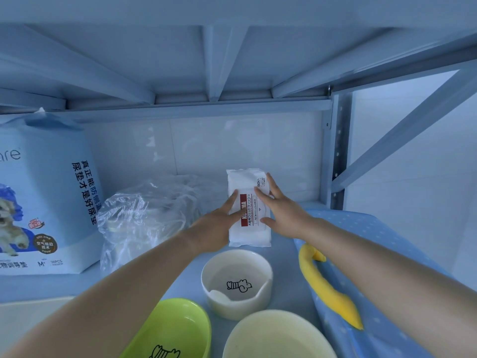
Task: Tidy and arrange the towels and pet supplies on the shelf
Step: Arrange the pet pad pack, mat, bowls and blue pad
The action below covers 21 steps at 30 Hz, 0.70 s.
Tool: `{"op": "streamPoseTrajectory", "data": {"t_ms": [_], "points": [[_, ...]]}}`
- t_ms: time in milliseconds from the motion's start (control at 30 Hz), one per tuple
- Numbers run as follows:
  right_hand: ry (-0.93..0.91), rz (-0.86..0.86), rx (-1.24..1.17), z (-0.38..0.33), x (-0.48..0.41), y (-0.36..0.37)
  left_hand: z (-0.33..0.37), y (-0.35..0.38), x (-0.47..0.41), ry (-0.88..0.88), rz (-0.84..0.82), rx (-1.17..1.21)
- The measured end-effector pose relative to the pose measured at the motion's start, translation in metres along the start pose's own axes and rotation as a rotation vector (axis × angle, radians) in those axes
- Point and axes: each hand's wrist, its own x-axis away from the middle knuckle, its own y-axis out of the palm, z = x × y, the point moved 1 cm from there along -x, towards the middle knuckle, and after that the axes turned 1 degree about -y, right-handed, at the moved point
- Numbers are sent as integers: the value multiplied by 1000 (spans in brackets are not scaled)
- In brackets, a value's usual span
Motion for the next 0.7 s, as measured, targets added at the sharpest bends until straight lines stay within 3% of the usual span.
{"op": "streamPoseTrajectory", "data": {"t_ms": [100, 267, 567, 700], "points": [[20, -48, 24, 1, -1, 5, -2, 15, 2, 19, -58, 39], [30, -296, 48, -1, -5, 27, -2, 42, 2, 24, -200, 158], [27, -354, 77, 0, -11, 33, -1, 33, 6, -77, -167, 323], [5, -343, 55, 0, -8, 27, -2, 25, 1, -89, -14, 254]]}}
